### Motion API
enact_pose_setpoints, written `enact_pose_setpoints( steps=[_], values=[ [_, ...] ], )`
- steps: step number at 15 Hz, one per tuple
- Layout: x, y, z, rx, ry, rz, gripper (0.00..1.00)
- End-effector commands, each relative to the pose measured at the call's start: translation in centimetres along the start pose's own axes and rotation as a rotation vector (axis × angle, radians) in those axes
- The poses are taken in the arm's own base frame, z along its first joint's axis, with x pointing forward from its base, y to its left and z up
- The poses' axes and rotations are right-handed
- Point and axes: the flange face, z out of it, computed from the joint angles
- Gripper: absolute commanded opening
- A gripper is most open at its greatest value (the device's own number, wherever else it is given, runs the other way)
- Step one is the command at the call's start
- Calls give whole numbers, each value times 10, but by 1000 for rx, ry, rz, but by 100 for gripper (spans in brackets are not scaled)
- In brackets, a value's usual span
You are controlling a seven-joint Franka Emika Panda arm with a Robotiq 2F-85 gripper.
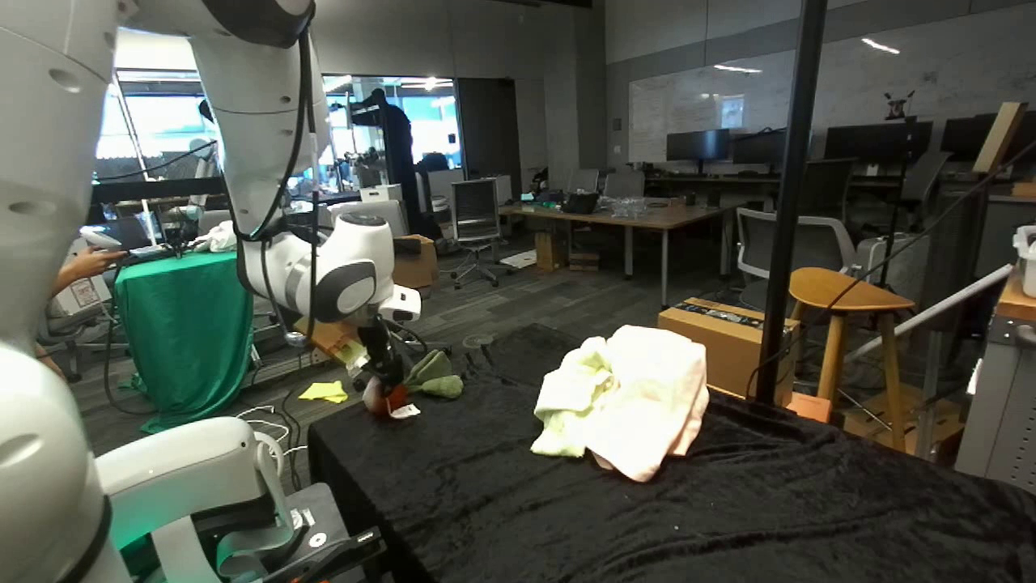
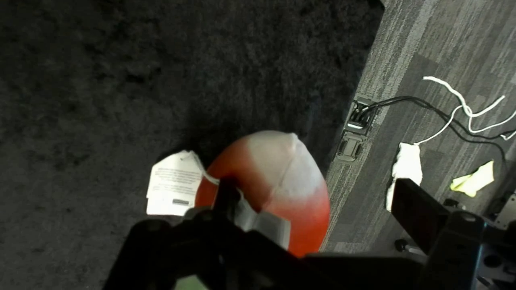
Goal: Put all the items on the table in one place
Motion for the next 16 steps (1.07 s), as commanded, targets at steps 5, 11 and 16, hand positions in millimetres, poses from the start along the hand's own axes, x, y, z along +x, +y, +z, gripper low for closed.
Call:
enact_pose_setpoints(
  steps=[5,11,16],
  values=[
    [6,3,15,-1,69,6,100],
    [8,15,20,-23,78,12,75],
    [10,18,17,-23,78,16,43]
  ],
)
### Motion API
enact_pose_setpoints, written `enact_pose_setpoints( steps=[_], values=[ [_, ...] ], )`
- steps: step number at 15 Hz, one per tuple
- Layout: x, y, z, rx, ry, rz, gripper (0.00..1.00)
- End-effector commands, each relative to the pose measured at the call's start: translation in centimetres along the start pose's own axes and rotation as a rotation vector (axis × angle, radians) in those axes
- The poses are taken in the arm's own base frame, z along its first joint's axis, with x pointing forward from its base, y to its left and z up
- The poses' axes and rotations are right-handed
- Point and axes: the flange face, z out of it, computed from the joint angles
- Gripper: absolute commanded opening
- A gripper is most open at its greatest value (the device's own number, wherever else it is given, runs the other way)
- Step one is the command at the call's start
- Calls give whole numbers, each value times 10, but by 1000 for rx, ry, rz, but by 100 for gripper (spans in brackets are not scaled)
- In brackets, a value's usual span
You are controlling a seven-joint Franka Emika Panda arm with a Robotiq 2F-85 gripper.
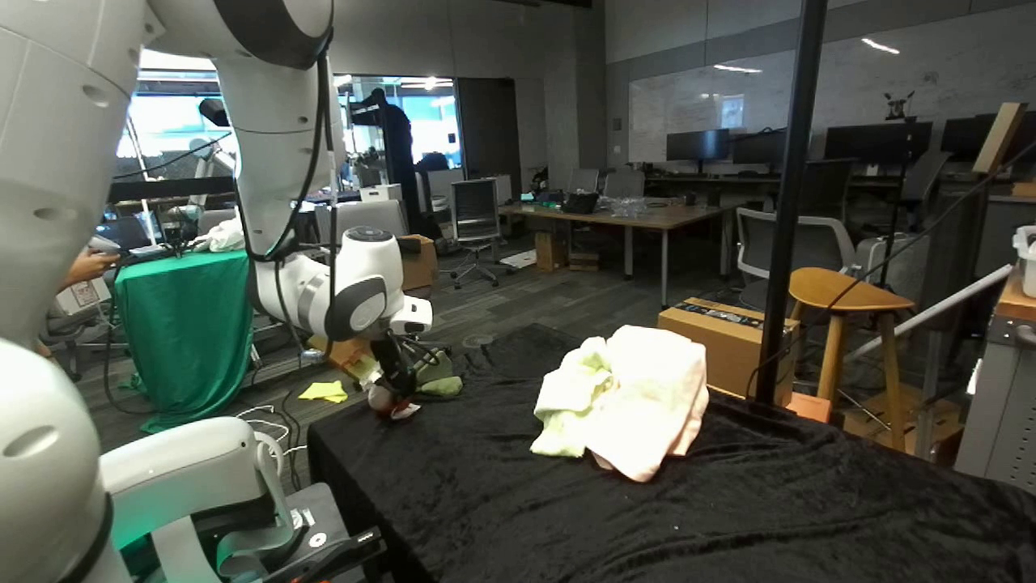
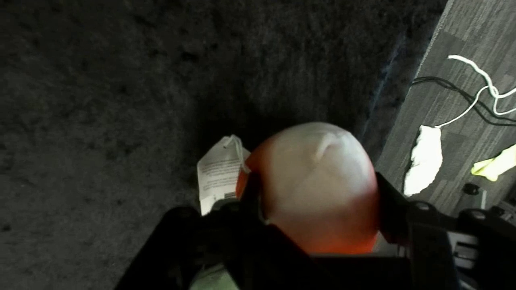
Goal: Put all the items on the table in one place
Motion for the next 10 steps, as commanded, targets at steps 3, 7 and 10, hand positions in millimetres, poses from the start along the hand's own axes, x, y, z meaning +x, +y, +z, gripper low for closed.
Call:
enact_pose_setpoints(
  steps=[3,7,10],
  values=[
    [6,-6,-3,12,21,7,23],
    [9,-8,-15,15,32,0,11],
    [11,-9,-33,28,53,1,10]
  ],
)
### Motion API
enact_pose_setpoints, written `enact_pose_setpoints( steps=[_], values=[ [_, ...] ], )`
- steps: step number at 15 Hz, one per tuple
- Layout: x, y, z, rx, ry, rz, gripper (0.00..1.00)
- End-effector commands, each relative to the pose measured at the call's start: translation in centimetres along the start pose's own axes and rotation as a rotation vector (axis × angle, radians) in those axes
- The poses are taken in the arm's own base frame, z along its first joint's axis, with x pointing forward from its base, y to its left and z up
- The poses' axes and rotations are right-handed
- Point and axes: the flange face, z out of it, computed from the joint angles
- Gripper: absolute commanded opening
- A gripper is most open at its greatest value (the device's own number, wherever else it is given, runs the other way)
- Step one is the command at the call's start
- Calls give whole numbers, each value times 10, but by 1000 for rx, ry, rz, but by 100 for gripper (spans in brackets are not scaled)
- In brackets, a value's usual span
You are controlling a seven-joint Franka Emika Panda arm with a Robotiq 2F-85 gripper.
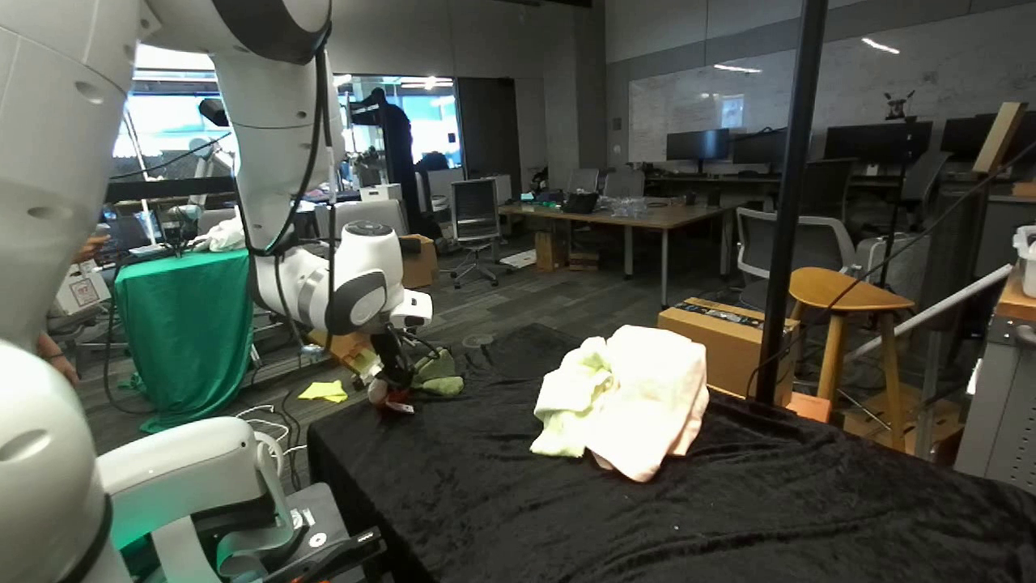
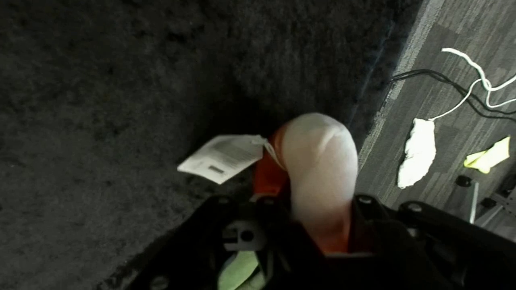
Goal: Put all the items on the table in one place
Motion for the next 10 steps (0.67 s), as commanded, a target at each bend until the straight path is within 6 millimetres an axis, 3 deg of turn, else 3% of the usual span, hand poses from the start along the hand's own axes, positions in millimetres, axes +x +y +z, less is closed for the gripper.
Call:
enact_pose_setpoints(
  steps=[1,6,10],
  values=[
    [8,-3,-30,19,44,0,11],
    [30,15,-76,35,117,6,11],
    [61,56,-112,15,190,26,11]
  ],
)
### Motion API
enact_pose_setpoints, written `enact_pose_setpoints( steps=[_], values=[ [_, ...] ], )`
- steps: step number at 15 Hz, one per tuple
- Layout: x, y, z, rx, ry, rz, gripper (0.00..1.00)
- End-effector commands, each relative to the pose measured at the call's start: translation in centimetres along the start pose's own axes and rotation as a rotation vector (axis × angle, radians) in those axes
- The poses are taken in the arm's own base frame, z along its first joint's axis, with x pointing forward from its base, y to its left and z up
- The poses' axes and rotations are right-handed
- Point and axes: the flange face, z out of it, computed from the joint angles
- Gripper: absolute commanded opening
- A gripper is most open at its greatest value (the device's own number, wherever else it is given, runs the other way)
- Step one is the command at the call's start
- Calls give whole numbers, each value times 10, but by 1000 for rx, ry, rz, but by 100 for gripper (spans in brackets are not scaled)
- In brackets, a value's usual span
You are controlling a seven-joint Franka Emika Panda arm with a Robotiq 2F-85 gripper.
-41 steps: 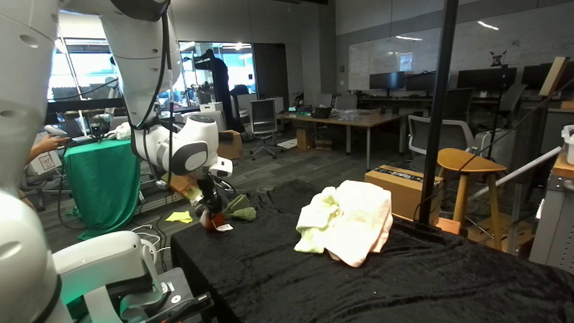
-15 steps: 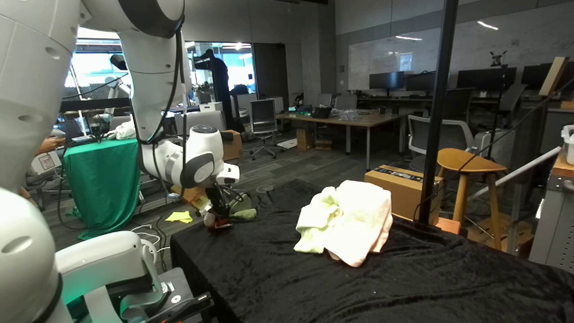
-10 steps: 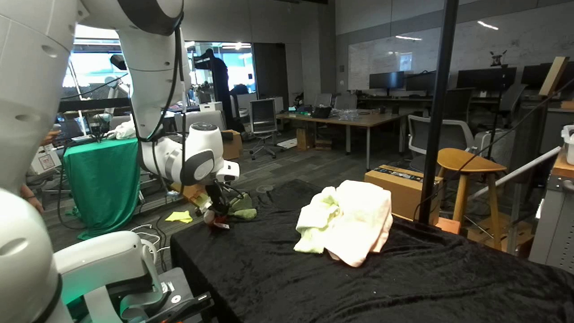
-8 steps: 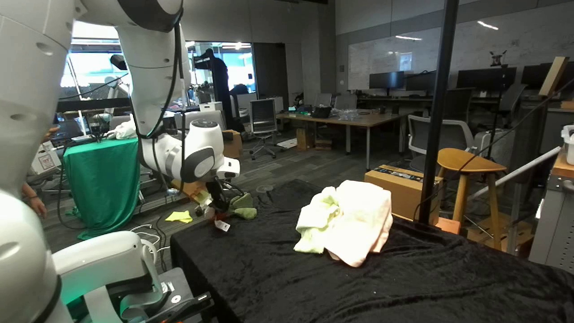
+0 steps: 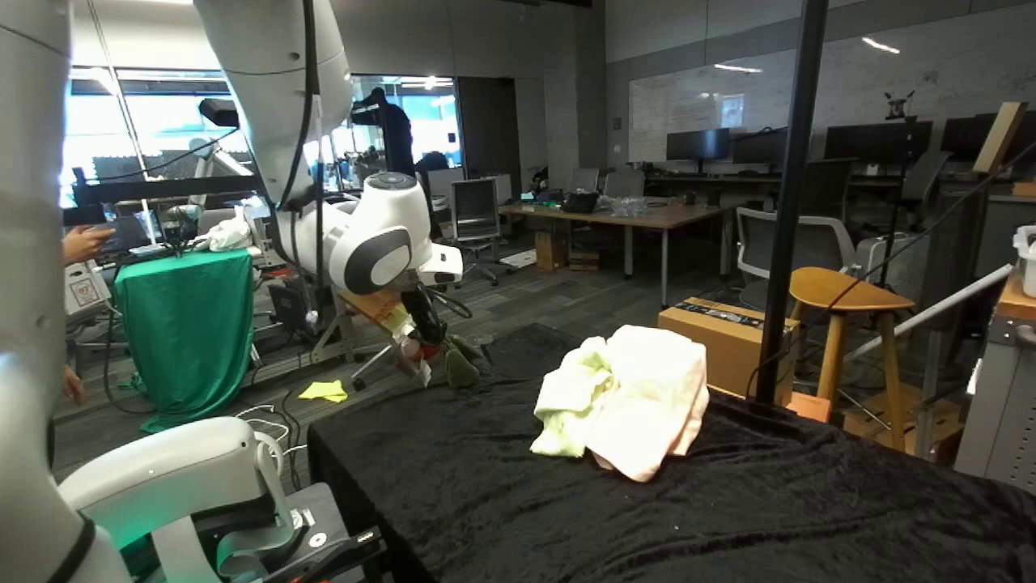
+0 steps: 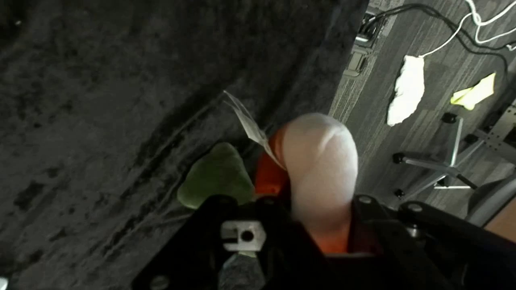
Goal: Put all the items on the table in one place
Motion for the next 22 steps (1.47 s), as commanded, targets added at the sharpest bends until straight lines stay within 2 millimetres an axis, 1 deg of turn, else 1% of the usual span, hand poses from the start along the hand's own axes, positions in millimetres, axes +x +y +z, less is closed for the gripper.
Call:
enact_pose_setpoints(
  steps=[1,4,8,11,13,16,18,22],
  values=[
    [28,34,-35,-27,55,-1,11],
    [57,72,-64,-61,106,17,11],
    [95,117,-109,-105,202,54,11],
    [113,147,-136,-145,279,80,11],
    [119,166,-147,-167,307,97,11],
    [123,193,-154,-191,327,127,11],
    [122,211,-153,-206,326,145,11],
    [115,247,-143,-259,255,126,11]
  ],
)
